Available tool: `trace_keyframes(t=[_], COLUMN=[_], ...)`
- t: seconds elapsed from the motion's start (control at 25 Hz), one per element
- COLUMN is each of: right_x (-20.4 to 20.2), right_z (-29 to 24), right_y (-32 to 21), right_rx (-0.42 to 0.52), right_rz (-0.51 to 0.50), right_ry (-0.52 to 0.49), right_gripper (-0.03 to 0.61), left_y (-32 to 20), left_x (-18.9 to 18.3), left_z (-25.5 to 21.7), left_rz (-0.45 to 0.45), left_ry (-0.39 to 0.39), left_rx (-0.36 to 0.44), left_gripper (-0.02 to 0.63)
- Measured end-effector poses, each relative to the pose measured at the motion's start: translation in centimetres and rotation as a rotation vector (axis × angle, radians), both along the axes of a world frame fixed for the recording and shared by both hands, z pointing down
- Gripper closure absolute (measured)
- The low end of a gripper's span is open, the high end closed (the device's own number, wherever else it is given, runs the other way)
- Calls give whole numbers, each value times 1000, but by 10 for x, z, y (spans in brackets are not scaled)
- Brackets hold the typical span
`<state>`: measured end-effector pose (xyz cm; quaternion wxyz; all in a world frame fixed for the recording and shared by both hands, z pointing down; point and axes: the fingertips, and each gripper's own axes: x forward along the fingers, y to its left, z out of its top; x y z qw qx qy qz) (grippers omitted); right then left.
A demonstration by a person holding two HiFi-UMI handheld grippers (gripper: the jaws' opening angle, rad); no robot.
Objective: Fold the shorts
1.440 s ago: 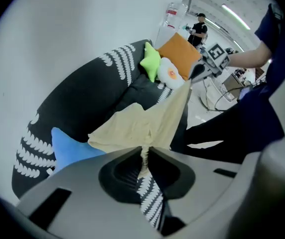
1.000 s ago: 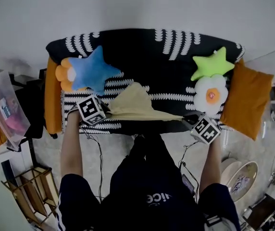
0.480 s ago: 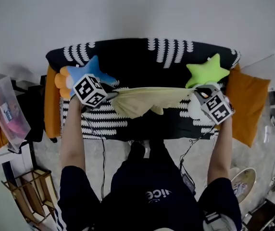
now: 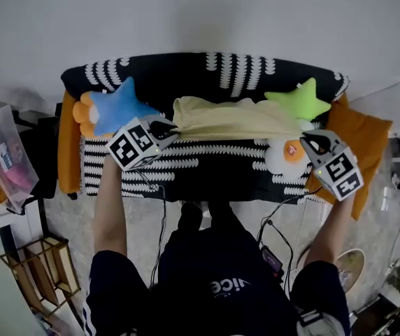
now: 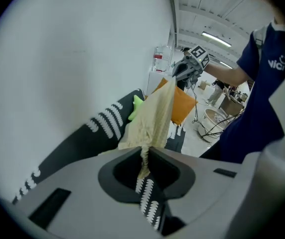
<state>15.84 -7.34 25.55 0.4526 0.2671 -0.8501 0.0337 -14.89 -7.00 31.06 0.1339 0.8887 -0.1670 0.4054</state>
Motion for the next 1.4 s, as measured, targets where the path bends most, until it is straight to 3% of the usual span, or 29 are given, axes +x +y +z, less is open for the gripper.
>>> trace_keyframes(t=[0.16, 0.32, 0.52, 0.72, 0.92, 1.16, 1.4], right_x=[-5, -12, -15, -22, -21, -54, -120], right_z=[95, 204, 296, 325, 321, 308, 324], right_y=[101, 195, 272, 298, 249, 98, -48], right_rx=[-271, -509, -636, -706, -638, -488, -456], right_rz=[-52, -29, -30, -93, -109, -215, -303], right_ry=[59, 87, 160, 207, 216, 231, 230], right_gripper=[554, 554, 554, 554, 554, 554, 554], left_y=[68, 149, 242, 283, 260, 188, 116], left_x=[-2, -11, -13, -14, -20, -40, -66], left_z=[93, 199, 295, 330, 335, 333, 352], left_rz=[-12, -49, -95, -118, -312, -734, -1076], left_ry=[-76, -133, -172, -197, -131, 68, 220], left_rx=[-99, -258, -453, -514, -539, -558, -521], left_gripper=[569, 569, 569, 569, 569, 568, 568])
